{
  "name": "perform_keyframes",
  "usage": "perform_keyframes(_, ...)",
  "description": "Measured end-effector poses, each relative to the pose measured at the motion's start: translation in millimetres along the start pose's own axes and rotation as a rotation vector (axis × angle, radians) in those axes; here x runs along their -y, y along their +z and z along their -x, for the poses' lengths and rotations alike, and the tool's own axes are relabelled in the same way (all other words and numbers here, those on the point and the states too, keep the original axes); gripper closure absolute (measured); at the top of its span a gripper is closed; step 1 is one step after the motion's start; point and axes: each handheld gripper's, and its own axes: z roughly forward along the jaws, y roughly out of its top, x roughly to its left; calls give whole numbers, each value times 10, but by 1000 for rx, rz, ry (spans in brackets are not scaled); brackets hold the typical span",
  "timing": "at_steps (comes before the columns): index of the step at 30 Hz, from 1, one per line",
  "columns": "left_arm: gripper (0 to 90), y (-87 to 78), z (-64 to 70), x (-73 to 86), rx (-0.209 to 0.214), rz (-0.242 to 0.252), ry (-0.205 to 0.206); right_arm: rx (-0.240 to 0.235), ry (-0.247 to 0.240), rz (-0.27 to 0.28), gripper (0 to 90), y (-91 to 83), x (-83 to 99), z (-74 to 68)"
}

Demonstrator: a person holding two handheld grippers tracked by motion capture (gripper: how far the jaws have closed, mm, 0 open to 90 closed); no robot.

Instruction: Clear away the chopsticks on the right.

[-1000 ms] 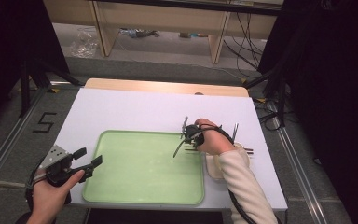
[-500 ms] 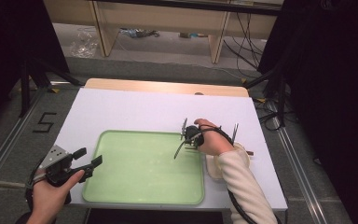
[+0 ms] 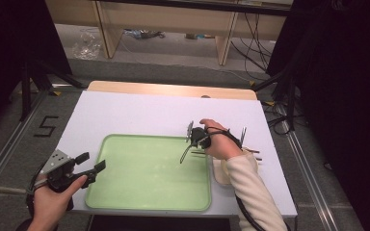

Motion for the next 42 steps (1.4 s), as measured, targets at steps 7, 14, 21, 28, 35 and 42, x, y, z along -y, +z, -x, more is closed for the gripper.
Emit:
perform_keyframes(7, 269, -4, 1, -1, 0, 2, 0, 81, 108, 51, 875, -181, 4, 39)
perform_keyframes(14, 270, -2, 2, -1, 0, 1, -1, 182, 229, 178, 875, -460, 28, 109)
perform_keyframes(21, 270, -5, -3, -2, 1, 2, -2, 227, 311, 301, 876, -700, 62, 152)
perform_keyframes(28, 270, -7, 1, 1, -1, 4, -16, 262, 408, 435, 876, -933, 87, 167)
perform_keyframes(35, 270, -7, -6, -1, 2, 4, -5, 322, 508, 561, 875, -1088, 169, 211)
perform_keyframes(42, 270, -9, -8, -2, 1, 5, -5, 339, 651, 674, 875, -1194, 284, 259)
